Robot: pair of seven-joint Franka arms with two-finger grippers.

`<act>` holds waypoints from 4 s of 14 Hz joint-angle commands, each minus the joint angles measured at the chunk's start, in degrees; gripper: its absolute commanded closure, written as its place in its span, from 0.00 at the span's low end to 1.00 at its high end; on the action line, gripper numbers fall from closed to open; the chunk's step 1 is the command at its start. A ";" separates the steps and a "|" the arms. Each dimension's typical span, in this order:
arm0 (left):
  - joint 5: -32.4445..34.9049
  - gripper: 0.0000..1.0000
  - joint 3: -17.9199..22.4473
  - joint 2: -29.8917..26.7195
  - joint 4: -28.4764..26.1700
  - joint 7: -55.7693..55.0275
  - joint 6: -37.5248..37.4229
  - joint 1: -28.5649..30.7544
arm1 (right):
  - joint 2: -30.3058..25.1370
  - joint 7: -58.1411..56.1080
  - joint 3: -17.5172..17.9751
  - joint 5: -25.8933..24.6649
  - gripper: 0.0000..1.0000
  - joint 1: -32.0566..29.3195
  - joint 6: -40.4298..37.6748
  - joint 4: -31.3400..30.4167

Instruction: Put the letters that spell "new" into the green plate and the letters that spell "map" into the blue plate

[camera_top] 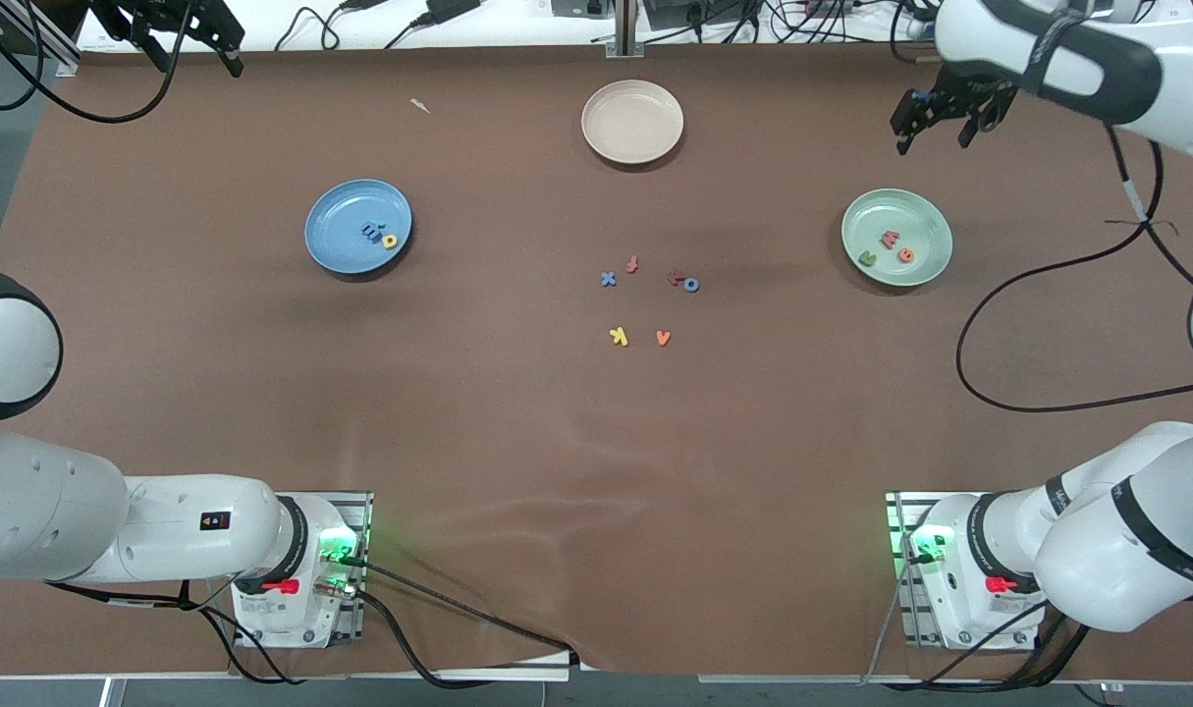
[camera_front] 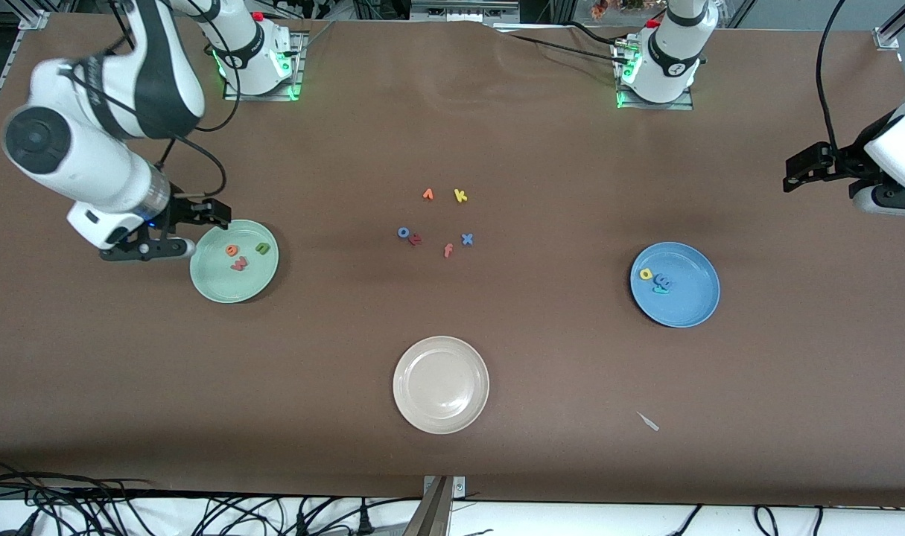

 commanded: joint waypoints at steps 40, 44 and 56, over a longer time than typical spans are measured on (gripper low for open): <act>-1.01 0.00 0.15 -0.61 -1.06 0.97 0.99 0.60 | -3.18 -2.34 34.19 -2.69 0.00 -34.68 -22.45 20.42; -1.01 0.00 0.15 -0.61 -1.06 0.97 0.99 0.60 | -3.09 -2.78 34.19 -2.77 0.00 -34.68 -22.27 20.50; -1.01 0.00 0.15 -0.52 -1.06 0.97 1.35 0.60 | -2.48 -3.04 34.10 -2.77 0.00 -34.77 -22.10 20.50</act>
